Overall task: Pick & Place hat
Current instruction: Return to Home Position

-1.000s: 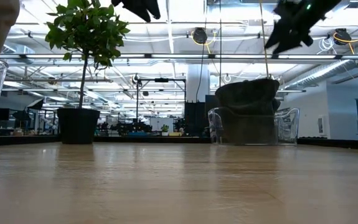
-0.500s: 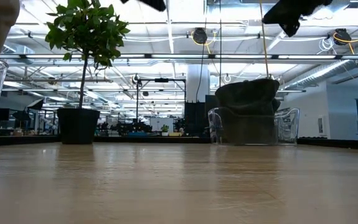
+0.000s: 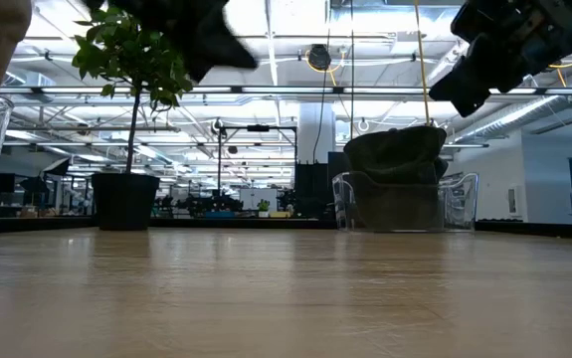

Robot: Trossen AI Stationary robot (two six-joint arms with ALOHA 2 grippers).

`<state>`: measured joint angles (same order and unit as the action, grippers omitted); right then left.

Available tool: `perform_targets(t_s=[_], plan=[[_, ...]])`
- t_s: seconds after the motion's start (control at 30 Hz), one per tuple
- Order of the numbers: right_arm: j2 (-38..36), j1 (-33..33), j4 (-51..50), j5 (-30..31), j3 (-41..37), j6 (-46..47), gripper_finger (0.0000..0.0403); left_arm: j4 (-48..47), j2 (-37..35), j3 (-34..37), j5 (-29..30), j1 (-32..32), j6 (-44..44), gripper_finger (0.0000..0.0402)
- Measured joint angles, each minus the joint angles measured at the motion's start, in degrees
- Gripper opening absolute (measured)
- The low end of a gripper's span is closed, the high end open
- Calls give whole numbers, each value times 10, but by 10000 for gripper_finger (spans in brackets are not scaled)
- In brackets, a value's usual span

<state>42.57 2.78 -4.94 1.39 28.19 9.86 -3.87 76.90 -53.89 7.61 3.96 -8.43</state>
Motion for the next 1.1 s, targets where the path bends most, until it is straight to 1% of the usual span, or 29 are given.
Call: perform_targets(t_s=[0.13,0.2,0.43,0.5,0.6,0.67,0.73,0.8,0.97,1.1], plan=[[0,0,64,5,-14,21,1,99,-75,124,-25,-34,-43,2],[0,0,103,23,-16,26,1,136,-120,183,-32,-41,-41,2],[4,-1,214,139,-16,11,1,264,-278,366,-33,-53,7,2],[5,-1,230,166,-16,13,1,296,-317,411,-34,-53,13,2],[7,-2,254,170,-16,12,1,324,-377,473,-35,-53,21,3],[8,-3,271,169,-16,12,1,339,-411,508,-55,-54,23,3],[13,-3,294,171,-16,13,1,350,-441,533,-80,-57,24,2],[16,-3,307,185,-16,13,0,311,-467,529,-93,-62,28,3],[19,-3,314,212,-16,16,0,255,-529,531,-103,-73,56,2],[19,-1,315,213,-16,45,0,208,-584,532,-125,-90,51,2]])
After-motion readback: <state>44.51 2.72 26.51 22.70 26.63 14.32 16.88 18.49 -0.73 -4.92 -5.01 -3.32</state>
